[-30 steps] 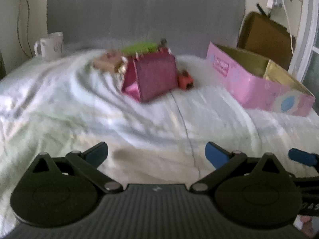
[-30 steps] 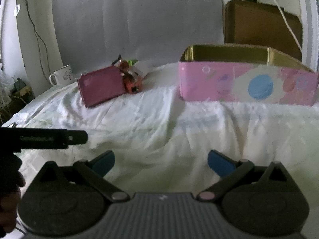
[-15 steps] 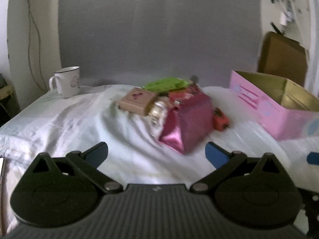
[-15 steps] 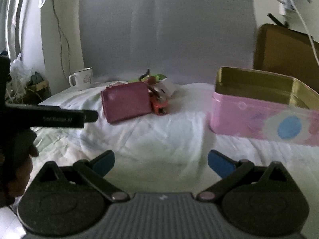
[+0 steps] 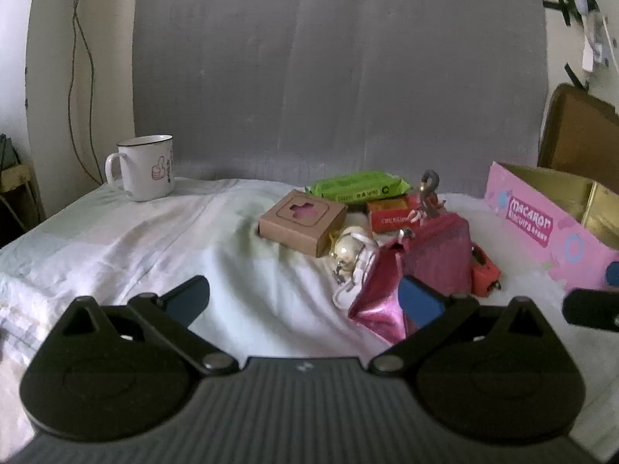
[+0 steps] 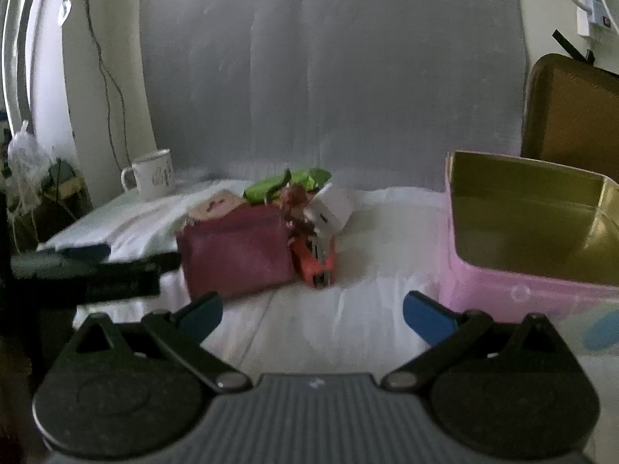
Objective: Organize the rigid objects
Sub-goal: 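Move the right gripper toward the pink purse on the sheet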
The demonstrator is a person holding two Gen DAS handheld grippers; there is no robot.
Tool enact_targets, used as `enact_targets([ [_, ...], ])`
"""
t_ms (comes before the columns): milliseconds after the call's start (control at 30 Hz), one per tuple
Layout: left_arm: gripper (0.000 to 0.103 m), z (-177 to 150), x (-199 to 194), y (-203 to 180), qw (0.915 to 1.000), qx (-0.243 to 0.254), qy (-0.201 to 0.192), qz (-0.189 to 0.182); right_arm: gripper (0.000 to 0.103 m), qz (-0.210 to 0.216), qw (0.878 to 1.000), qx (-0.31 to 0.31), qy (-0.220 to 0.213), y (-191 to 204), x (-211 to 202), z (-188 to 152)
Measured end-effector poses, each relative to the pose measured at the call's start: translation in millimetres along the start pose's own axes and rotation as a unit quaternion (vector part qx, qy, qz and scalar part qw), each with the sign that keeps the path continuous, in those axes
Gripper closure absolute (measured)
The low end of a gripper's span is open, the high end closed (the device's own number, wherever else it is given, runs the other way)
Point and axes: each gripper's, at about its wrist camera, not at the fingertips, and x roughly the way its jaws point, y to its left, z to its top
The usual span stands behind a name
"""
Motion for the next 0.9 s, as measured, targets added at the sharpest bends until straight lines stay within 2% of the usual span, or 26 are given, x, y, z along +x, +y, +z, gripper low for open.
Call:
enact_targets([
  [200,0.0,1,6,8,0.9994,-0.029,0.019,-0.002,0.0,0.01,0.999,0.027,-0.013,-6,10,2],
  [367,0.0,1,10,13,0.9985,-0.045,0.029,0.007,0.0,0.04,0.998,0.043,-0.03,-10,19,1],
  [633,0.0,2,12,17,0.9978,-0.058,0.029,0.007,0.0,0.035,0.999,-0.001,-0.038,0,30,7],
  [733,0.0,3,10,18,0.9977,-0.063,0.023,-0.001,0.0,0.055,0.998,0.0,-0.032,3,35,13],
  [900,0.0,3,12,19,0.9974,-0.068,0.021,-0.005,0.001,0.085,0.995,0.008,-0.049,6,46,39],
])
